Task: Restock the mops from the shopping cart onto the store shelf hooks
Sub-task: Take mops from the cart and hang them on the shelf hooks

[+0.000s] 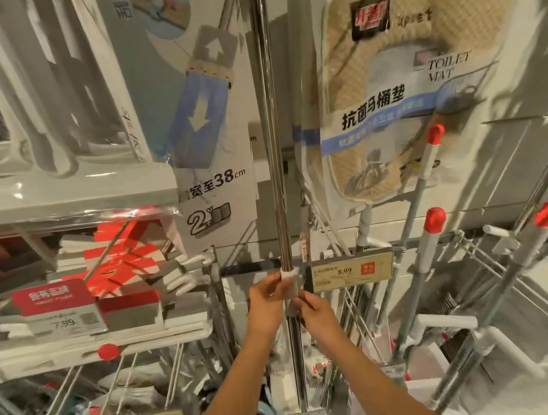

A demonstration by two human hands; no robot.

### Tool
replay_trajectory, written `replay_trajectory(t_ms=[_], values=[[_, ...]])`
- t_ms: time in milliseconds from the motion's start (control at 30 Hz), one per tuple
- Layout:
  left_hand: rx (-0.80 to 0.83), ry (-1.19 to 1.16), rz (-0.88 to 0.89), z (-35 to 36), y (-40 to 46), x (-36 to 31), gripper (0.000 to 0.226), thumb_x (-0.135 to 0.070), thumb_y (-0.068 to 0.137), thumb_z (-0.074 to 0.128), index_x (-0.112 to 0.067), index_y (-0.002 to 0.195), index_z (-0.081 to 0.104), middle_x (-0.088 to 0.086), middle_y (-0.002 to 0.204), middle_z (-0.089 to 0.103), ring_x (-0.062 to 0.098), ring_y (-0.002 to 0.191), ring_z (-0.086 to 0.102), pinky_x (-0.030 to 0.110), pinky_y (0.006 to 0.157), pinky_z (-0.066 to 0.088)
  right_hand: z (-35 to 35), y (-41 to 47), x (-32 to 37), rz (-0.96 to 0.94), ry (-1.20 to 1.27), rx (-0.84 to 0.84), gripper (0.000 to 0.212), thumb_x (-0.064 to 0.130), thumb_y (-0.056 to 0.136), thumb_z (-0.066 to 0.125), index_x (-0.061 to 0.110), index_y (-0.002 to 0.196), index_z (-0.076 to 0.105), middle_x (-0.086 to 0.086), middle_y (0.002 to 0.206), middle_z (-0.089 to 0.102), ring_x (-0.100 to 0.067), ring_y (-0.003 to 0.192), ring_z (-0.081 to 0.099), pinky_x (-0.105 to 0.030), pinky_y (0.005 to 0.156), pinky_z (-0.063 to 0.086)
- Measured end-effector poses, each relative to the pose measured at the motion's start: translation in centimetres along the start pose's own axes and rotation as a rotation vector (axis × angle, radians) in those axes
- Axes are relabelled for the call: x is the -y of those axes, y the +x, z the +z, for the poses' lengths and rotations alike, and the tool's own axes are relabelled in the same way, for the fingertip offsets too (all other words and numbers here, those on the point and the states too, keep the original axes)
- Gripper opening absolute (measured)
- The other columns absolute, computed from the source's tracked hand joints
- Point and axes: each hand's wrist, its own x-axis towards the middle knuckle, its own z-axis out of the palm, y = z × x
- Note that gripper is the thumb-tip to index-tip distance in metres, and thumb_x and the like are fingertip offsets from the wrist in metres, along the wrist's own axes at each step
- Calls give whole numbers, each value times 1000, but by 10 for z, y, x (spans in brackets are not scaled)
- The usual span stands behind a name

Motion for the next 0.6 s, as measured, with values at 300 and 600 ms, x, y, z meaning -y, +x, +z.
replay_trajectory(t_ms=[300, 600], values=[[-19, 80, -49, 12, 46, 14, 28, 3, 94, 63, -15, 72, 58, -12, 60, 58, -13, 54, 58, 4, 66, 40, 2, 37, -16, 104, 13, -25, 18, 11, 106, 41, 24, 110, 53, 5, 98, 61, -5, 90, 58, -20, 81, 46], [-110, 37, 40, 15, 66, 14, 21, -10, 92, 70, -10, 74, 60, 7, 73, 54, -7, 58, 54, 15, 68, 45, 11, 99, -59, 259, 21, 0, 29, 16, 101, 55, -3, 122, 61, -21, 119, 63, -29, 106, 58, -45, 100, 48]])
